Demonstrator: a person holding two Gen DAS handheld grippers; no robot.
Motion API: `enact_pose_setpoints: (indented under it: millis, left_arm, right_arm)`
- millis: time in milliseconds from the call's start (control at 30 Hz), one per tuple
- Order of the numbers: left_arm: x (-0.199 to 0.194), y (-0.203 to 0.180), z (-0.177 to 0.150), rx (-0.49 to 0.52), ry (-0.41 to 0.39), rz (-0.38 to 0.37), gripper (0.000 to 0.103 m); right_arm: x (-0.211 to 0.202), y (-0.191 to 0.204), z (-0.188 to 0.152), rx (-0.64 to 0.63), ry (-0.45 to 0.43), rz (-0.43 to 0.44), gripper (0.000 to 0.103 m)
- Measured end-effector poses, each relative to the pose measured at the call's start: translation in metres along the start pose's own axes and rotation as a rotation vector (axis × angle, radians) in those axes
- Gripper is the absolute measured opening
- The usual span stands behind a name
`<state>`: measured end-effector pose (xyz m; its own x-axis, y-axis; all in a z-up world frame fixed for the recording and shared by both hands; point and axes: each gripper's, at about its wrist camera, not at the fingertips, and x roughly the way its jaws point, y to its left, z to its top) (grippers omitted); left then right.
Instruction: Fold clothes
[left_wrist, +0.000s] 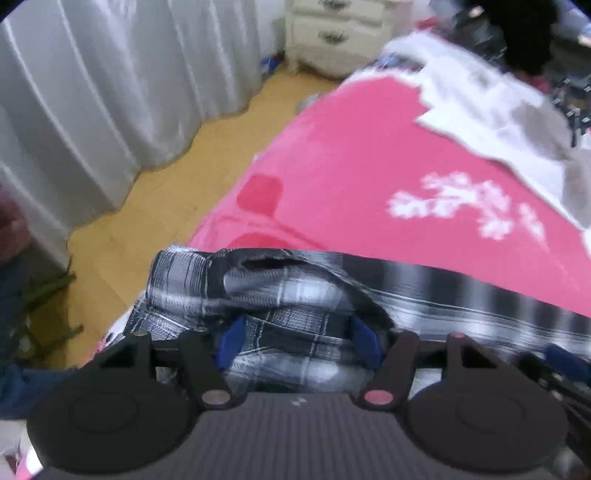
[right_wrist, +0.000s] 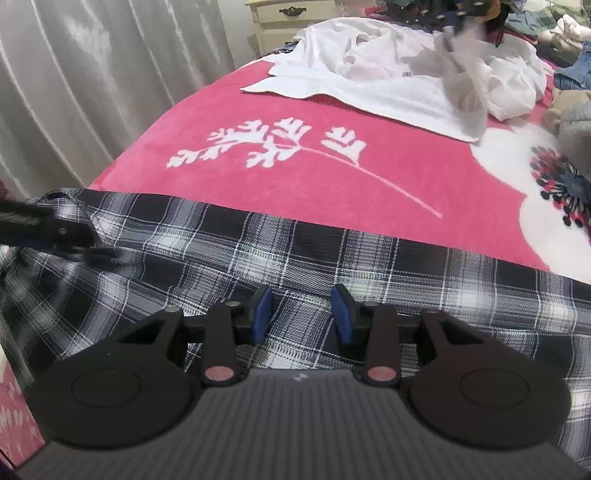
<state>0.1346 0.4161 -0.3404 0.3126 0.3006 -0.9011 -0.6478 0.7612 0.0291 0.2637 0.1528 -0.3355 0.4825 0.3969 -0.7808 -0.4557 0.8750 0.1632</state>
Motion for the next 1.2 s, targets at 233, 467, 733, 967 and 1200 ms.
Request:
enact_pose_setpoints:
  millis: [233, 467, 733, 967, 1200]
  left_arm:
    - [0.006, -0.004, 0.006, -0.01, 0.016, 0.022, 0.068]
    - [0.006, -0.006, -0.002, 0.005, -0.017, 0.028, 0.068]
    - [-0.004, -0.015, -0.007, 0.065, -0.081, 0.053, 0.066]
    - [-0.04, -0.034, -0.039, 0.251, -0.113, -0.066, 0.066]
    - [-0.065, -0.074, -0.081, 0.401, -0.059, -0.385, 0.066]
  right_arm:
    - [-0.02, -0.016, -0.018, -0.022, -0.021, 0.06, 0.041]
    - [-0.096, -0.07, -0.091, -0.055, 0.055, 0.113, 0.048]
    - [-0.173, -0.099, -0.135, -0.059, 0.115, -0.023, 0.049]
    - [-0.165, -0.131, -0.129, 0.05, 0.115, -0.101, 0.049]
    - [-0.229, -0.16, -0.174, 0.101, 0.24, -0.223, 0.048]
